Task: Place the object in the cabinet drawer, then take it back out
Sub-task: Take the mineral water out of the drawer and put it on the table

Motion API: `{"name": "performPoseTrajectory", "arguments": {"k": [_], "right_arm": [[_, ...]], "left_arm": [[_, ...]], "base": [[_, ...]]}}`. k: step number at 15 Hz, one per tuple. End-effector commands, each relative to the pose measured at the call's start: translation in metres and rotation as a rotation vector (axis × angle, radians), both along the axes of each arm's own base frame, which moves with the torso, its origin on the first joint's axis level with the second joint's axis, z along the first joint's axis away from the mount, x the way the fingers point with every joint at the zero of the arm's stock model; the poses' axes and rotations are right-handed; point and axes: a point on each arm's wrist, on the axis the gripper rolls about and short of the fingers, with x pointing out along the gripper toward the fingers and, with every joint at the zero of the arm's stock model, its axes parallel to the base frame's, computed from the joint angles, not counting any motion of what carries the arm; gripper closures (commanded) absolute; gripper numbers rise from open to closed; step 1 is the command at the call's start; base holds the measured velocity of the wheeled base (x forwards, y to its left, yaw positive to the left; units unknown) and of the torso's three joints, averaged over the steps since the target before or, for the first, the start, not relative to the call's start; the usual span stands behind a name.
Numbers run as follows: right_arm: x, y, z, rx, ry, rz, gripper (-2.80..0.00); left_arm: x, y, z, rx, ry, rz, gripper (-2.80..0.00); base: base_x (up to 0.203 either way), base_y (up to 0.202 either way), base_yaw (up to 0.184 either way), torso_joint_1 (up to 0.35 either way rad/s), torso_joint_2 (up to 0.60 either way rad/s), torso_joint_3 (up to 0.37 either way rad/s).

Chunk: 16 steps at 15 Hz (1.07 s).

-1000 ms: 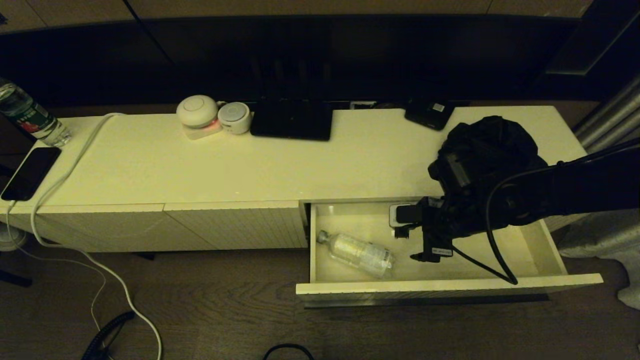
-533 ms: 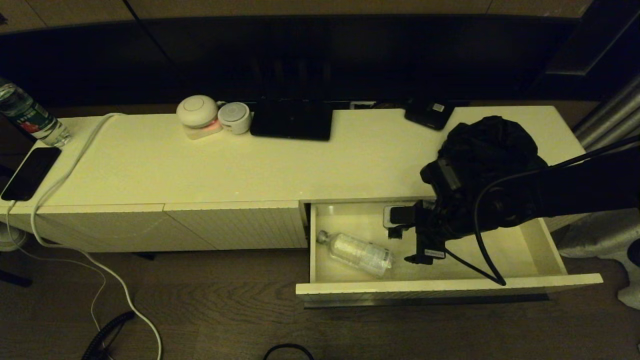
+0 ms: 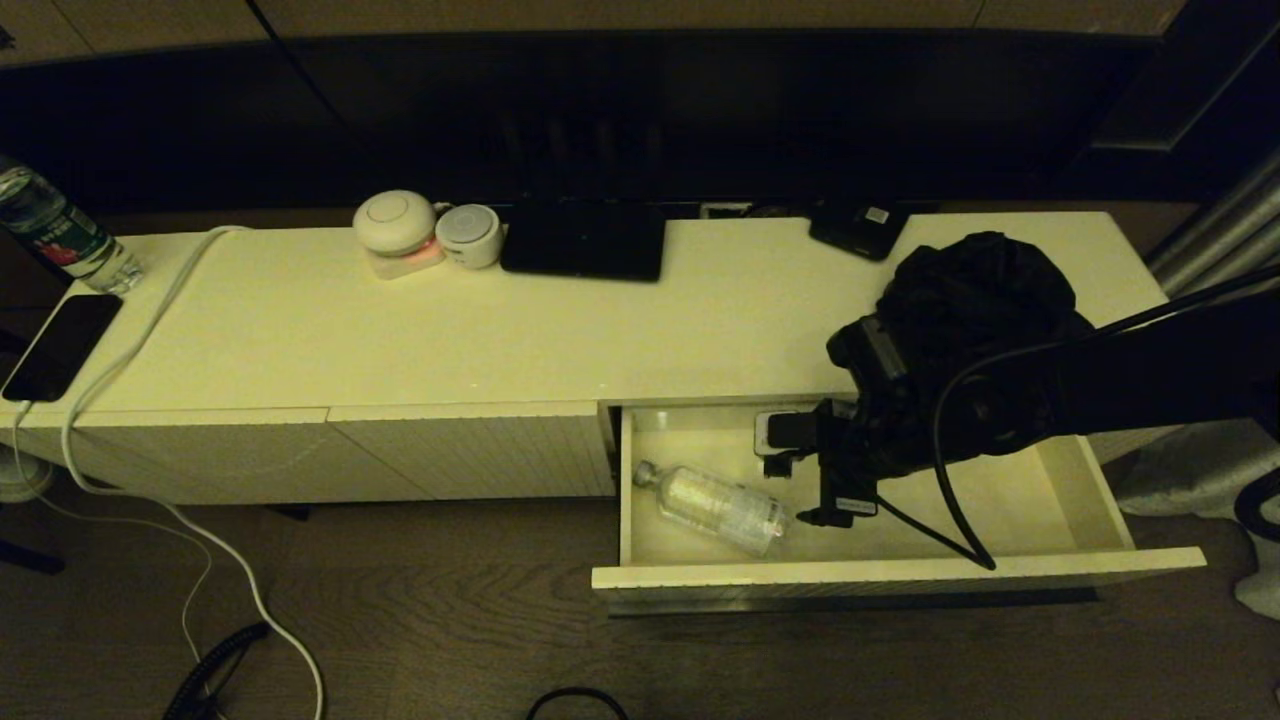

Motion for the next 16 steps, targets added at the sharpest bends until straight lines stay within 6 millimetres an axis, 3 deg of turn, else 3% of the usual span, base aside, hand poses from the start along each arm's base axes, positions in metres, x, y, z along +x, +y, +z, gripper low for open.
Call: {"name": "performPoseTrajectory", "arguments": {"k": [1, 9, 16], "right_arm": [[-0.005, 0.003, 0.005, 0.001, -0.01, 0.018, -2.8], [-0.006, 0.011, 0.016, 0.041, -0.04, 0.013, -2.8], [0.005, 0.03, 0.021, 0.087, -0.065, 0.011, -2.8]], "left_arm": [[0.0, 0.0, 0.0, -0.001, -0.002, 0.0, 0.0], [0.0, 0.0, 0.0, -0.001, -0.002, 0.0, 0.0], [0.0, 0.0, 0.0, -0.001, -0.003, 0.0, 0.0]], "base": [[0.0, 0.0, 0.0, 0.0, 0.0, 0.0], [0.0, 0.0, 0.0, 0.0, 0.0, 0.0], [0.0, 0.0, 0.0, 0.0, 0.0, 0.0]]}}
